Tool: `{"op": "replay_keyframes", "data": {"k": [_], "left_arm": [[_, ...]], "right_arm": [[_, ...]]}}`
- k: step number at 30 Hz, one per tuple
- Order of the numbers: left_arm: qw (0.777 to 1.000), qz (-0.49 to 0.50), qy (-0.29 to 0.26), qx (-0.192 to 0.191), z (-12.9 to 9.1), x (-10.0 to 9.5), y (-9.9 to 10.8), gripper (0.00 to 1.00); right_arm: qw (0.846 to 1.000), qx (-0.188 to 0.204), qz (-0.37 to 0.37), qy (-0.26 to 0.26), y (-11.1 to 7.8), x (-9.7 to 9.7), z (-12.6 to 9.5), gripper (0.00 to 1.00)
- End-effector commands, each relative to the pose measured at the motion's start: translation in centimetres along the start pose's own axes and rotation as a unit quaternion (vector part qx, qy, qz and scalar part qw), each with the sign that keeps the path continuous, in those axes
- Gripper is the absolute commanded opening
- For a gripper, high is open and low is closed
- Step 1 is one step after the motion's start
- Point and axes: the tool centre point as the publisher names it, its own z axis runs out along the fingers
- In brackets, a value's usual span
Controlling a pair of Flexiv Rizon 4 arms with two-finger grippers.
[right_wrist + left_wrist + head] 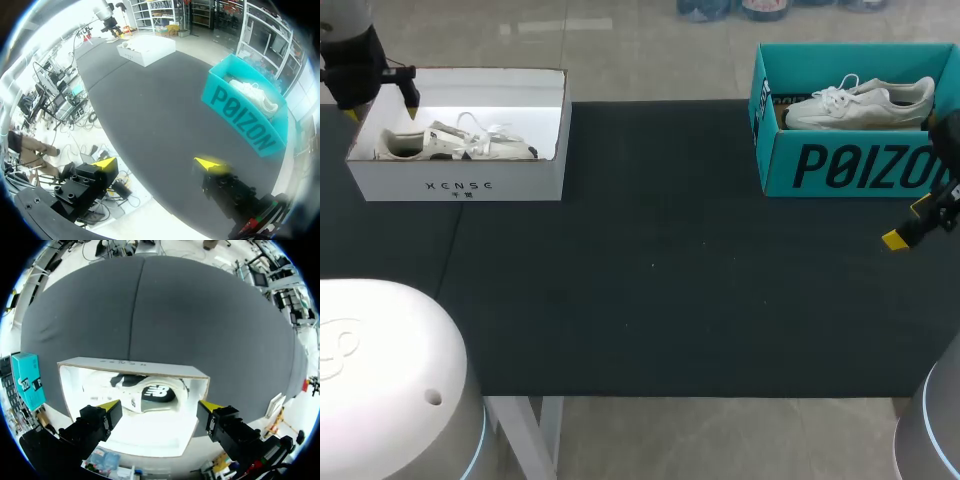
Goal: Take the shoe out of the shoebox, open the shoe tongue, remove and reinsert the insole, then place the shoe into the shoebox
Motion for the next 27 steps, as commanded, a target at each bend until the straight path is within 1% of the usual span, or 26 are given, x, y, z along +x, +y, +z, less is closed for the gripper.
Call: {"op": "replay_keyframes", "data": {"k": [1, 5, 8, 10, 12, 13, 14, 15, 17, 18, 19, 21, 23, 24, 26, 27], "left_arm": [[1.000, 0.000, 0.000, 0.000, 0.0, 0.0, 0.0, 1.00], [1.000, 0.000, 0.000, 0.000, 0.0, 0.0, 0.0, 1.00], [1.000, 0.000, 0.000, 0.000, 0.0, 0.0, 0.0, 1.00], [1.000, 0.000, 0.000, 0.000, 0.0, 0.0, 0.0, 1.00], [1.000, 0.000, 0.000, 0.000, 0.0, 0.0, 0.0, 1.00], [1.000, 0.000, 0.000, 0.000, 0.0, 0.0, 0.0, 1.00], [1.000, 0.000, 0.000, 0.000, 0.0, 0.0, 0.0, 1.00], [1.000, 0.000, 0.000, 0.000, 0.0, 0.0, 0.0, 1.00], [1.000, 0.000, 0.000, 0.000, 0.0, 0.0, 0.0, 1.00], [1.000, 0.000, 0.000, 0.000, 0.0, 0.0, 0.0, 1.00], [1.000, 0.000, 0.000, 0.000, 0.0, 0.0, 0.0, 1.00], [1.000, 0.000, 0.000, 0.000, 0.0, 0.0, 0.0, 1.00], [1.000, 0.000, 0.000, 0.000, 0.0, 0.0, 0.0, 1.00], [1.000, 0.000, 0.000, 0.000, 0.0, 0.0, 0.0, 1.00], [1.000, 0.000, 0.000, 0.000, 0.0, 0.0, 0.0, 1.00], [1.000, 0.000, 0.000, 0.000, 0.0, 0.0, 0.0, 1.00]], "right_arm": [[1.000, 0.000, 0.000, -0.001, -0.1, 0.1, 0.1, 1.00], [1.000, 0.000, 0.000, -0.001, -0.1, 0.1, 0.1, 1.00], [0.999, 0.027, -0.002, -0.019, 0.3, -2.8, 0.0, 1.00], [0.998, 0.053, 0.007, -0.040, 0.8, -4.6, 0.1, 1.00], [0.995, 0.080, 0.042, -0.044, 1.4, -7.0, 0.6, 1.00], [0.990, 0.104, 0.075, -0.054, 1.7, -8.5, 1.0, 1.00], [0.988, 0.113, 0.090, -0.062, 1.9, -9.1, 1.2, 1.00], [0.987, 0.107, 0.099, -0.065, 2.3, -10.4, 1.4, 1.00], [0.980, 0.119, 0.122, -0.103, 2.9, -12.8, 1.8, 1.00], [0.979, 0.117, 0.133, -0.098, 3.2, -13.7, 2.0, 1.00], [0.976, 0.122, 0.147, -0.105, 3.4, -14.9, 2.1, 1.00], [0.971, 0.118, 0.165, -0.122, 3.8, -16.8, 2.4, 1.00], [0.965, 0.127, 0.185, -0.138, 4.1, -18.8, 2.9, 1.00], [0.960, 0.131, 0.192, -0.154, 4.3, -19.7, 3.2, 1.00], [0.961, 0.122, 0.200, -0.150, 4.8, -21.2, 3.4, 1.00], [0.958, 0.123, 0.204, -0.158, 5.3, -21.9, 3.4, 1.00]]}}
